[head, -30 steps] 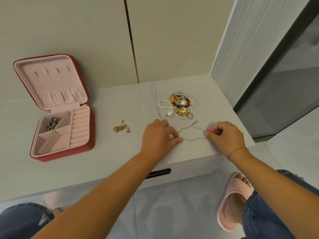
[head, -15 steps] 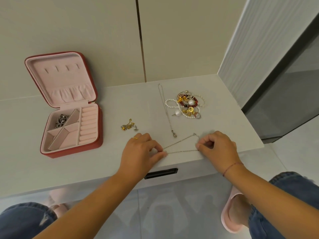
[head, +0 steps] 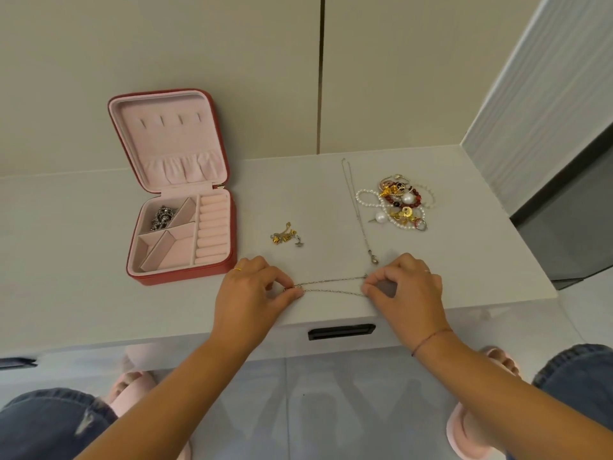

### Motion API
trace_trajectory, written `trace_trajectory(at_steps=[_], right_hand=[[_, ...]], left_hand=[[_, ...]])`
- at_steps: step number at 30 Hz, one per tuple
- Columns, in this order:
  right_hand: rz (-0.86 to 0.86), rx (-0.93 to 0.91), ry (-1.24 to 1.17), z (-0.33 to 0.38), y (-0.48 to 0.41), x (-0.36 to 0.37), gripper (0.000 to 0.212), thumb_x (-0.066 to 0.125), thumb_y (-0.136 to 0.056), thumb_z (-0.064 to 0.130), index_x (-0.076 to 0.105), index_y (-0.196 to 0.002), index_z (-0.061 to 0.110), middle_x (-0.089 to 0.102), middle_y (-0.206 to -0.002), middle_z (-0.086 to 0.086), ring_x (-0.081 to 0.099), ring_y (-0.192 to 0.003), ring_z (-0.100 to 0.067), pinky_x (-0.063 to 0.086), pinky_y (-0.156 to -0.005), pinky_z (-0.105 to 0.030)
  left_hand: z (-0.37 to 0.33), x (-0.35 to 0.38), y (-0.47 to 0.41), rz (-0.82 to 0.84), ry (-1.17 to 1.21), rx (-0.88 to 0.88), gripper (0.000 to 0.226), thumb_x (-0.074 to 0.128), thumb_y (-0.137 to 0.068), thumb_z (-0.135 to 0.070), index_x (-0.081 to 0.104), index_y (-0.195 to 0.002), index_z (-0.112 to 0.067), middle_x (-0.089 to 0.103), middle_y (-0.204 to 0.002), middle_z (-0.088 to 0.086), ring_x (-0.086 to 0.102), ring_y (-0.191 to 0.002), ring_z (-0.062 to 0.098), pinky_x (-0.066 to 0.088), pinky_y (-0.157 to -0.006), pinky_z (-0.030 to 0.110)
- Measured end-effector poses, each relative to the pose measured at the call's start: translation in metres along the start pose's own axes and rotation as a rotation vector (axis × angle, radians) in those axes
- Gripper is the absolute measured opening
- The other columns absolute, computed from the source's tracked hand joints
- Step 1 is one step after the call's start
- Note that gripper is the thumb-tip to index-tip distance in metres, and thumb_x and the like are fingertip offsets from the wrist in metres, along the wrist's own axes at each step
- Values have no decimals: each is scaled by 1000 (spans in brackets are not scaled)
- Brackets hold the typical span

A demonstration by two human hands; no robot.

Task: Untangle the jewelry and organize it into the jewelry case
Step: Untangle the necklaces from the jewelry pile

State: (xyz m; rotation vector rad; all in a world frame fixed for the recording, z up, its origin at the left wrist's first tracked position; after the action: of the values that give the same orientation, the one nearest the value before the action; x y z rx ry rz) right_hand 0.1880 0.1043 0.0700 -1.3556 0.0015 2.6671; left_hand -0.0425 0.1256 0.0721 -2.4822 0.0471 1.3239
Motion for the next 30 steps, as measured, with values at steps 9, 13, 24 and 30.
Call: trace_trajectory(at_steps=[9,13,24,30], right_hand=[[-16,-87,263,26,-44,4,23,73,-75,44,58,-81,28,41,-99,6,40,-101,-15,19,-80,-29],[-4,-58,374,32,-78,8,28,69,-77,49,53,-81,27,42,-105,3,43,-104,-21,21,-89,-35],[-33,-2,472,31,-163,12,42,70,-70,59,60,-87,22,46,-111,-3,42,-109,-26,29,-92,-39],[-32,2,551,33,-196,16,53,66,-70,64,61,-98,20,47,-113,-4,42,-109,-26,29,-89,-39]], left_hand=[[13,-6,5,-26,22,-70,16,81,-69,-38,70,-69,-27,41,-64,-17,43,-67,9,30,-60,14],[9,-1,8,-24,53,-86,17,81,-69,-38,68,-67,-26,47,-65,-13,43,-67,5,30,-60,13],[-21,27,0,-31,154,-41,19,78,-70,-41,65,-69,-27,50,-66,-13,43,-66,5,35,-60,15],[-22,32,-7,-40,185,-53,18,69,-74,-47,69,-78,-30,48,-68,-18,45,-70,2,34,-63,11]])
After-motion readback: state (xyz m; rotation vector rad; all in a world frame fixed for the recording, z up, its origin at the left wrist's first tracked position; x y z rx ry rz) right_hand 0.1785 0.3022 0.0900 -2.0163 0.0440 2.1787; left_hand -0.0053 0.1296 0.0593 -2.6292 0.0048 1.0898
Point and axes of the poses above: each hand's wrist, its own y-axis away from the middle knuckle, its own x-axis out of the palm, z = x × y, the point moved 3 cm from there along -y, towards the middle knuckle
